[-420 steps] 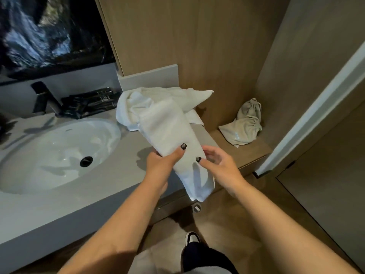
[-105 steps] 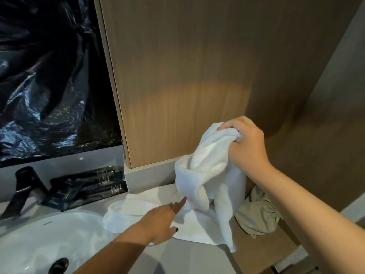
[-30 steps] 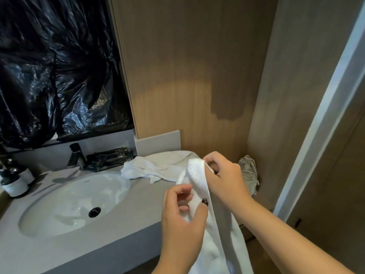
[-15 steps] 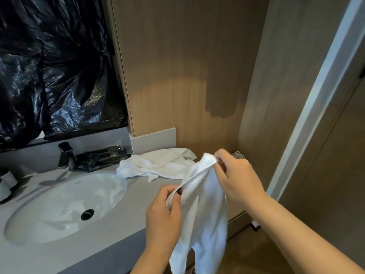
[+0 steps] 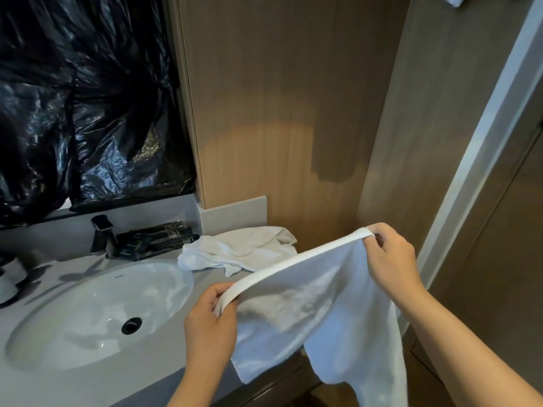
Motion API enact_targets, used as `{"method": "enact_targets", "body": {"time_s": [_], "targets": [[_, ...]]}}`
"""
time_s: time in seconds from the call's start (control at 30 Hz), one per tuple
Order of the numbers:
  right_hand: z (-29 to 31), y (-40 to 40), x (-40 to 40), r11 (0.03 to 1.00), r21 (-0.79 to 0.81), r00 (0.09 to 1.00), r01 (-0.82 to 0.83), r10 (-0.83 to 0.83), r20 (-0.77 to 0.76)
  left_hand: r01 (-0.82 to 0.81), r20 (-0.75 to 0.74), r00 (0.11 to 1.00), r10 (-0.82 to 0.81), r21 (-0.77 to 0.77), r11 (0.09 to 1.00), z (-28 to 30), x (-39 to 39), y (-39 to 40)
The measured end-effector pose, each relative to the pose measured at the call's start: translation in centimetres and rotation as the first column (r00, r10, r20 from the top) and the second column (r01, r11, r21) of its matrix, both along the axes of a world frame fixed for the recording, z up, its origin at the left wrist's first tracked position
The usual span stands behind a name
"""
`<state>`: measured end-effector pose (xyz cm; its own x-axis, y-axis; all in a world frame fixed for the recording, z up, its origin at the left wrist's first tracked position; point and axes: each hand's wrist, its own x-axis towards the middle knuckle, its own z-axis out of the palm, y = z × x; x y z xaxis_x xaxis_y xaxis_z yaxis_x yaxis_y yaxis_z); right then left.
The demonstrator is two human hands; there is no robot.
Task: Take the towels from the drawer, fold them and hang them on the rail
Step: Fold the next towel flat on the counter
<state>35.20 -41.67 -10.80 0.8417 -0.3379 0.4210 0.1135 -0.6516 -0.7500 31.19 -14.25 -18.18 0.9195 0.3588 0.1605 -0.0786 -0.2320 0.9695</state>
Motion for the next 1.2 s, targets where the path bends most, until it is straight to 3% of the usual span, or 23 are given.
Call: {"method": "enact_targets", "body": {"time_s": [0.2, 0.3, 0.4, 0.5, 0.57, 0.63, 0.8, 0.93, 1.03, 1.2], "targets": [[0.5, 1.4, 1.6, 0.985, 0.170, 0.998, -0.005, -0.006, 0.067, -0.180, 0.022, 0.982, 0.186, -0.169, 0.969, 1.0, -0.1, 2.0], [0.6, 2.5, 2.2, 0.974, 0.214, 0.996, -0.079, 0.069, 0.053, -0.126, 0.063, 0.987, 0.148, -0.270, 0.955, 2.5, -0.2, 1.7], [-0.4, 4.6, 1.9, 0.906, 0.345, 0.964, -0.245, 0.264, -0.009, -0.033, 0.108, 0.992, 0.066, -0.284, 0.958, 4.7, -0.1, 0.5], [-1.9, 7.4, 0.7, 0.807, 0.400, 0.853, -0.434, 0.511, -0.105, 0.022, 0.198, 0.980, 0.029, -0.250, 0.968, 6.7, 0.2, -0.6], [-2.6, 9.8, -0.7, 0.695, 0.452, 0.711, -0.559, 0.683, -0.170, 0.051, 0.272, 0.962, 0.007, -0.206, 0.977, 7.5, 0.3, -1.0], [-3.0, 12.0, -1.7, 0.600, 0.482, 0.617, -0.638, 0.773, -0.145, 0.009, 0.317, 0.948, 0.028, -0.117, 0.993, 7.7, 0.3, -1.0], [-3.0, 15.1, -2.6, 0.584, 0.485, 0.671, -0.651, 0.741, 0.008, -0.089, 0.310, 0.941, 0.135, -0.158, 0.983, 6.9, -0.2, -0.2], [-3.0, 16.6, -3.0, 0.547, 0.333, 0.577, -0.768, 0.817, -0.011, -0.040, 0.292, 0.954, 0.069, -0.105, 0.994, 7.3, -0.7, 0.0], [-3.1, 16.8, -3.0, 0.539, 0.348, 0.575, -0.767, 0.818, -0.001, -0.113, 0.327, 0.935, 0.136, -0.088, 0.990, 7.4, -1.1, 0.1], [-3.3, 16.5, -3.0, 0.429, 0.484, 0.457, -0.762, 0.887, -0.067, -0.184, 0.287, 0.934, 0.213, -0.125, 0.975, 7.0, -1.8, 0.6]]}}
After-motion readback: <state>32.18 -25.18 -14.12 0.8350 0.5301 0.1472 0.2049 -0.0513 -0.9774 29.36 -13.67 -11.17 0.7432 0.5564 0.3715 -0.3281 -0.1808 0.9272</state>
